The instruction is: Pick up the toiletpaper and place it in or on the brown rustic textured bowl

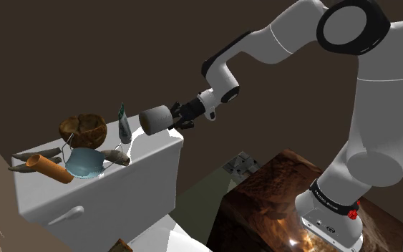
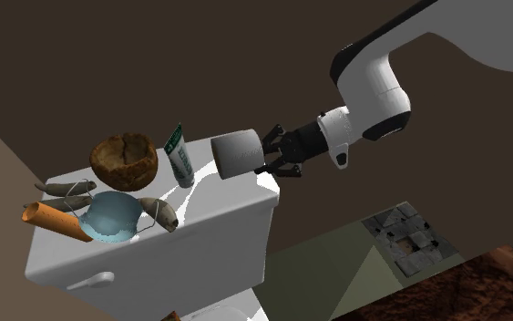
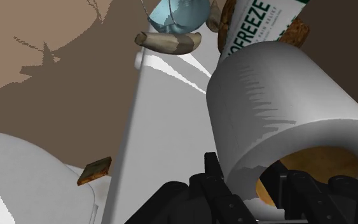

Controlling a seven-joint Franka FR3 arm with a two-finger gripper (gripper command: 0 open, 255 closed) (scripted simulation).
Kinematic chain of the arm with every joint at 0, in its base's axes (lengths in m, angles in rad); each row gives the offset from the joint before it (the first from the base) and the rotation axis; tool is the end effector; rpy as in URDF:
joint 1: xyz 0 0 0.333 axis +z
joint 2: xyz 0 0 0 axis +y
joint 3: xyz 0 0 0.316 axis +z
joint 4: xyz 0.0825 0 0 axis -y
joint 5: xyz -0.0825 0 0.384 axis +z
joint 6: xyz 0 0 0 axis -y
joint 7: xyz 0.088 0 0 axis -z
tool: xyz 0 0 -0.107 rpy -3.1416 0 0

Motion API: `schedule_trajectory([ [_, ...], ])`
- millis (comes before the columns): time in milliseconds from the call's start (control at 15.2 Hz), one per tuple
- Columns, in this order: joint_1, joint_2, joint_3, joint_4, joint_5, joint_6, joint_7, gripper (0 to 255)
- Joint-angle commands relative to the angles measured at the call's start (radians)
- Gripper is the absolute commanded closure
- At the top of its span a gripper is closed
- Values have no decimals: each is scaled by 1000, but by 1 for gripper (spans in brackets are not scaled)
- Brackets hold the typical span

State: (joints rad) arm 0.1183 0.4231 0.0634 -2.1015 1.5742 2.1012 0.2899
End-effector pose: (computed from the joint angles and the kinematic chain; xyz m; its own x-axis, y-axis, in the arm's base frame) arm 0.5522 0.1499 0.2175 0.3215 -0.4118 -0.8527 -0.9368 -0.0072 -0.3498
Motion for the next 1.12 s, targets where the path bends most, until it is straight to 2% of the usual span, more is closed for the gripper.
schedule_trajectory([
  [0, 0, 0, 0, 0, 0, 0, 0, 255],
  [396, 0, 0, 0, 0, 0, 0, 0, 255],
  [1056, 3, -110, -4, -22, -45, -6, 101, 255],
])
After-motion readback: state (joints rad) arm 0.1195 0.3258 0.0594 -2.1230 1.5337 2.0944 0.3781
